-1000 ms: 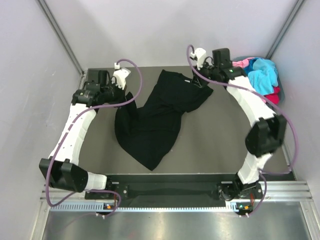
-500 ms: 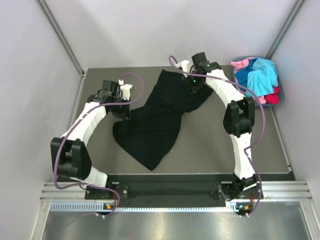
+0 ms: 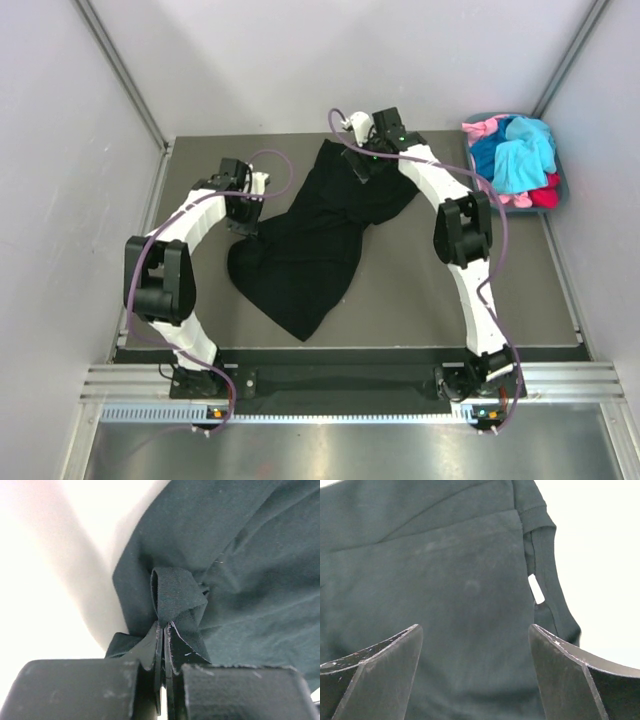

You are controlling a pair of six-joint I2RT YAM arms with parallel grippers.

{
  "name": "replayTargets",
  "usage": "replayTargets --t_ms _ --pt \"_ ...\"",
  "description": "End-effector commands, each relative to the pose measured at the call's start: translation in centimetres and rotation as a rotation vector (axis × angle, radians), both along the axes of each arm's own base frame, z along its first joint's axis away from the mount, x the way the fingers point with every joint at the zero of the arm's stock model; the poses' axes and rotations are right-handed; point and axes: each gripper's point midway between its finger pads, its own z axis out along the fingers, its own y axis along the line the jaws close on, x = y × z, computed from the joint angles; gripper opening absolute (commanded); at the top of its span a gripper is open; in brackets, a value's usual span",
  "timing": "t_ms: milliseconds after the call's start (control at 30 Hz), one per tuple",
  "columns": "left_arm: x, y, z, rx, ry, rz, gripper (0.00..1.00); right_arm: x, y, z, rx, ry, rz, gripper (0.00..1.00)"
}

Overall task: Fold and stack the t-shirts
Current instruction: Flatten the tshirt out

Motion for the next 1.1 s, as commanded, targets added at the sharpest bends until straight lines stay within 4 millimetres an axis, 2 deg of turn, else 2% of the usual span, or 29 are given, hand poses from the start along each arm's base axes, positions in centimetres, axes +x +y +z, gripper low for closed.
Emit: replayTargets --t_ms 0,100,200,333,500,633,733,767,833,867,900,933,967,1033,1067 --pt "1.3 0.6 1.4 0.043 -0.046 -0.031 0.00 3.6 0.4 -0.9 0.041 -0.078 -0.078 0.86" --pt "1.1 1.0 0.5 0.067 -0.020 -0.040 0.00 3.9 -0.1 -2.9 -0.021 -0.072 -0.071 0.87" --pt "1.2 0.9 0.2 0.065 -0.011 -0.044 0.00 4.0 -0.3 -3.2 -0.042 -0.072 -0.060 0.88" --pt "1.7 0.0 0.2 0.023 -0.008 -0.054 0.00 2.7 -1.1 -4.9 -0.106 -0.008 -0.024 0.88" --pt "2.5 -0.7 1.0 -0.010 -0.025 -0.056 0.00 -1.8 -1.9 -8.9 -0.164 0.194 0.059 0.83" --pt "2.6 -1.1 1.2 -0.031 -0.021 -0.056 0.00 -4.6 -2.4 -11.0 -0.167 0.326 0.083 0.78" --pt "2.5 -1.3 1.1 -0.040 -0.017 -0.065 0.00 -5.7 -2.7 -11.9 -0.153 0.382 0.083 0.70" --pt "2.5 -1.3 1.1 -0.038 -0.017 -0.067 0.00 -5.8 -2.8 -12.0 -0.151 0.387 0.082 0.59" --pt "2.6 -1.3 1.1 -0.028 -0.020 -0.072 0.00 -5.5 -3.0 -11.6 -0.156 0.374 0.066 0.37" --pt "2.7 -1.3 1.2 -0.024 -0.024 -0.075 0.00 -4.7 -3.2 -11.0 -0.157 0.338 0.042 0.12" --pt "3.2 -1.1 1.5 -0.007 -0.036 -0.073 0.00 -4.1 -3.8 -10.4 -0.171 0.312 0.000 0.03" --pt "3.5 -1.0 1.7 0.000 -0.047 -0.076 0.00 -3.4 -3.9 -9.6 -0.166 0.271 -0.010 0.00" --pt "4.5 -1.0 2.7 0.012 -0.082 -0.088 0.00 -2.7 -3.8 -7.3 -0.155 0.214 -0.020 0.00" --pt "5.5 -0.4 3.7 0.043 -0.119 -0.084 0.00 -1.2 -4.4 -4.3 -0.153 0.110 -0.059 0.00" --pt "6.1 -0.4 4.6 0.045 -0.144 -0.084 0.00 -0.8 -4.5 -0.4 -0.135 0.035 -0.067 0.00"
